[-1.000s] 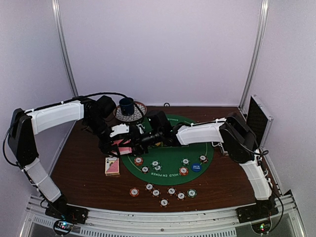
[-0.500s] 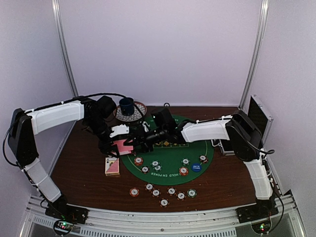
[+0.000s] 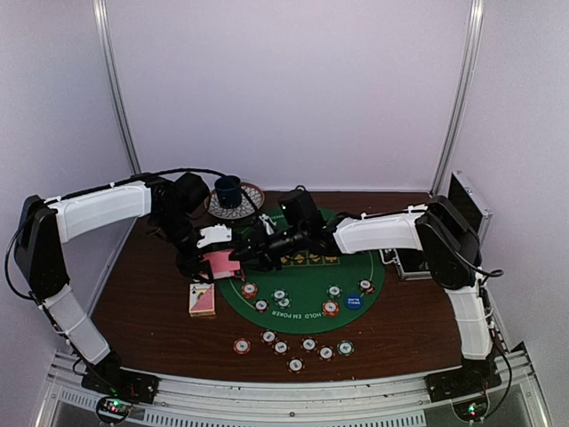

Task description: Distribute texas hold em gaming equipment

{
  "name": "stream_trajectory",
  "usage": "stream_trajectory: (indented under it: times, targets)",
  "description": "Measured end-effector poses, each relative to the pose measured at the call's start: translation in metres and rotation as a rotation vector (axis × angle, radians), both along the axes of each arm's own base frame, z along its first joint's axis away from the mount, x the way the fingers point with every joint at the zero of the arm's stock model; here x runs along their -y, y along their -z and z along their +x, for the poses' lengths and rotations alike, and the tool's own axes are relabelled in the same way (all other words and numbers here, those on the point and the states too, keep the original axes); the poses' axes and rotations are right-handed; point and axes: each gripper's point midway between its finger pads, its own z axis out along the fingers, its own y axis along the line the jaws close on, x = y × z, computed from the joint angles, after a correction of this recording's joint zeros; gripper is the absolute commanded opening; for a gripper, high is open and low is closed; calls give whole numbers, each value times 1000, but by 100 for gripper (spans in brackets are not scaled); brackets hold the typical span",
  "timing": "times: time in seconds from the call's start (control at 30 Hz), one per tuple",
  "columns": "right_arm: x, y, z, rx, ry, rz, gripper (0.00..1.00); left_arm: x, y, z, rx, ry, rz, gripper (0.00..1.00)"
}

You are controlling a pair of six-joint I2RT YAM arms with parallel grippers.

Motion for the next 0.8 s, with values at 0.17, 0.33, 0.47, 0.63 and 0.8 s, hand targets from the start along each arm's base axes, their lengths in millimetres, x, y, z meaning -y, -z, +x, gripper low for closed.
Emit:
stream_trajectory:
  times: [0.17, 0.33, 0.47, 0.63, 0.8]
  targets:
    - [1, 2, -2, -20, 4, 5, 18, -1, 0, 1, 5, -2, 8, 6]
    - [0, -2, -1, -28, 8, 25, 15, -3, 1, 2, 10, -4, 16, 5]
    - [-1, -7, -2, -45, 11, 52, 8, -3, 1, 2, 11, -5, 18, 4]
    - [-3, -15, -1, -59, 11, 87, 0, -4, 1, 3, 14, -6, 24, 3]
    - [2, -12, 1, -71, 10, 89, 0, -5, 1, 5, 18, -12, 23, 2]
